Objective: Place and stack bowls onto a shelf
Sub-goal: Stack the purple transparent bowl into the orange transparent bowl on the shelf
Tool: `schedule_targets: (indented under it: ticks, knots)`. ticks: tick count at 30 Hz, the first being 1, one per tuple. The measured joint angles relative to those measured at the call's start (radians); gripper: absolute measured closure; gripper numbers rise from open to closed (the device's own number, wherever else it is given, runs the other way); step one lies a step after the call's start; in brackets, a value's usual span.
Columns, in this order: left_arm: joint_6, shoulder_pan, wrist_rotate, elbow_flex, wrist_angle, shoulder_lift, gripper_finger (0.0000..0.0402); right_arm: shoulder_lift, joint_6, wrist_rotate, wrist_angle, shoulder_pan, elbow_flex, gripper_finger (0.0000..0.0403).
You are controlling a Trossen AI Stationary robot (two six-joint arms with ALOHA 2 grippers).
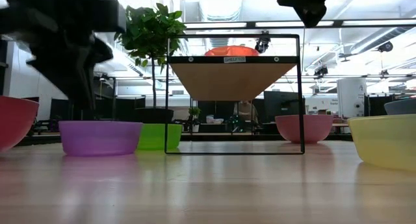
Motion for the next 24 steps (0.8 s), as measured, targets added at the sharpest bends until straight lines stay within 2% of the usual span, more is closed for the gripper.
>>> schedule_targets:
  ticks: [6,9,13,17,24]
  knots:
    - [0.053,-0.011,0.007,0.149,-0.199,-0.005,0.0401,0.000,0.011,0.000,-0.001,0.000,0.000,0.0280]
    - [0.089,-0.012,0.006,0.170,-0.175,-0.006,0.0401,0.000,0.010,0.000,-0.001,0.000,0.000,0.0280]
    - [0.096,-0.011,0.013,0.120,-0.123,-0.006,0.0394,0.000,0.010,-0.002,-0.001,0.000,0.000,0.0280]
    - [0.068,-0.011,0.021,0.042,-0.055,-0.003,0.0353,0.000,0.005,-0.004,-0.002,0.004,0.000,0.0280]
    - [0.060,-0.008,-0.004,-0.064,0.092,-0.002,0.0250,0.000,0.006,-0.002,-0.002,0.004,0.000,0.0280]
